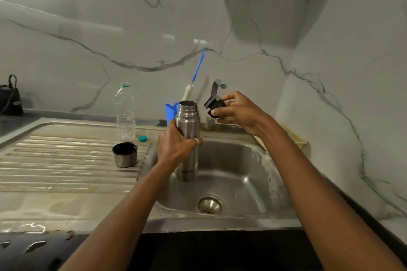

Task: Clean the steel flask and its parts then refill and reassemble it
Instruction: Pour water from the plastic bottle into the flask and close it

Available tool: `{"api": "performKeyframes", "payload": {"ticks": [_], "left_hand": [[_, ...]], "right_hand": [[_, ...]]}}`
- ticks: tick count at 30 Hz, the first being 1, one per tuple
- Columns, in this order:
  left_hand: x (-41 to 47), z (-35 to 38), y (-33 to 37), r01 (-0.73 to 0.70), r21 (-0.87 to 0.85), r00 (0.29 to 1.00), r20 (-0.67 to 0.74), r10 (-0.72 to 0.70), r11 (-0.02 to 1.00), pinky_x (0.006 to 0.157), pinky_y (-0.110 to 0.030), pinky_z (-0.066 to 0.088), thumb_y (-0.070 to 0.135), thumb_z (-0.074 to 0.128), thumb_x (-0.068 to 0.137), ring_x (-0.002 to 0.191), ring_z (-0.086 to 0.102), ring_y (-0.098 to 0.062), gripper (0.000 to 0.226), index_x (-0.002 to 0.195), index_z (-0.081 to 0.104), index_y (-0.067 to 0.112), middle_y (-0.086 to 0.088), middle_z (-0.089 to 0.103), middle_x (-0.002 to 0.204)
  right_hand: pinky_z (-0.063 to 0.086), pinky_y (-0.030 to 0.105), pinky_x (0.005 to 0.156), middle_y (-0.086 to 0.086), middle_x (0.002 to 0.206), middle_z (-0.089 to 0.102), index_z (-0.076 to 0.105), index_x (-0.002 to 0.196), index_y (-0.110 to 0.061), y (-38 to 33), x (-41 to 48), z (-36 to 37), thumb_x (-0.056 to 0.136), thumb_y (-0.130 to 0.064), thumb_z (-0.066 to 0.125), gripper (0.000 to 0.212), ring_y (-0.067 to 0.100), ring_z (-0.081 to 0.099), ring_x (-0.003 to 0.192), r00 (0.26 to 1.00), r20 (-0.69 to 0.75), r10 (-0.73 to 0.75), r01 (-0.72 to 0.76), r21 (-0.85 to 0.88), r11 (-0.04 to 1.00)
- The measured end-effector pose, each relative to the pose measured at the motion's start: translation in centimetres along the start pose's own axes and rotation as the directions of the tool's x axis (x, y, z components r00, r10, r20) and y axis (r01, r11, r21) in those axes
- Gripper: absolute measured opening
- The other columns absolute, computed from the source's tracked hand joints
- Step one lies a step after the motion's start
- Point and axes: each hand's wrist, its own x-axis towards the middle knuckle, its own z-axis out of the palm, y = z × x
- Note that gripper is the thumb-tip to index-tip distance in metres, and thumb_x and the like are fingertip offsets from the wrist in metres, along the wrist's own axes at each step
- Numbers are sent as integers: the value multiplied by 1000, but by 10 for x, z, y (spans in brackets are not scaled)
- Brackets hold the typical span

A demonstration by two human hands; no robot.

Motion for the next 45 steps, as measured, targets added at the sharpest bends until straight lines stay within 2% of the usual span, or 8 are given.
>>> {"api": "performKeyframes", "payload": {"ticks": [8, 14, 21, 28, 33, 36, 40, 45], "left_hand": [[-4, 44, -41, 40, 110, 997, 65, -47, 993, 79, -36, 49, 34, 91, 65, 87, 58, -19, 57, 101, 48, 24, 5, 60, 93], [4, 49, -50, 36, 138, 997, 67, -45, 990, 82, -39, 54, 33, 92, 65, 90, 63, -19, 58, 103, 49, 26, 6, 62, 96], [5, 48, -51, -20, 169, 996, 92, 4, 985, 73, -32, 45, 32, 91, 68, 85, 59, -16, 58, 105, 47, 26, 6, 61, 97], [4, 51, -50, -62, 156, 993, 110, 46, 986, 74, -30, 45, 32, 90, 68, 86, 59, -15, 60, 107, 45, 28, 7, 60, 99], [4, 49, -51, -61, 150, 993, 113, 44, 987, 74, -30, 45, 33, 90, 68, 87, 59, -15, 60, 108, 46, 27, 6, 61, 99], [3, 49, -51, -72, 149, 992, 115, 55, 986, 74, -30, 45, 32, 90, 68, 87, 60, -15, 60, 106, 44, 28, 8, 59, 98], [3, 50, -50, -80, 146, 990, 123, 62, 986, 74, -30, 44, 33, 90, 68, 85, 58, -14, 59, 106, 45, 27, 7, 61, 99], [5, 52, -52, -61, 140, 992, 117, 45, 988, 74, -30, 45, 32, 91, 68, 86, 58, -14, 61, 107, 44, 29, 8, 58, 98]], "right_hand": [[58, 22, 68, 17, 120, 65, 63, 128, -7, 4, 11, -14, 82, 4, 79, 50, 21, 70, 97, 982, 187, 6, 36, -220, 975], [55, 29, 91, -4, 116, 66, 67, 128, -24, -12, 34, -5, 78, -7, 84, 56, 12, 65, 107, 945, 325, -18, 208, -562, 800], [50, 16, 72, -7, 111, 64, 64, 135, -22, -28, 45, 18, 83, 1, 78, 59, 7, 64, 96, 898, 420, 132, 238, -716, 656], [54, 29, 89, -2, 125, 67, 62, 135, -23, -17, 50, 30, 80, -5, 83, 62, 19, 64, 113, 887, 429, 174, 280, -797, 536], [60, 30, 84, 1, 116, 71, 66, 128, -19, -20, 51, 32, 83, -31, 83, 50, 16, 71, 98, 900, 394, 186, 255, -823, 507], [57, 22, 63, 1, 88, 75, 73, 105, -11, -19, 52, 36, 85, -57, 73, 51, 12, 74, 73, 937, 295, 186, 191, -880, 434], [54, 22, 59, -1, 63, 70, 66, 80, -14, -12, 50, 39, 87, -72, 59, 59, 11, 71, 55, 967, 204, 156, 134, -919, 371], [60, 25, 67, 2, 119, 68, 63, 130, -13, -21, 47, 29, 89, -50, 72, 56, 17, 69, 100, 931, 313, 190, 153, -805, 573]]}}
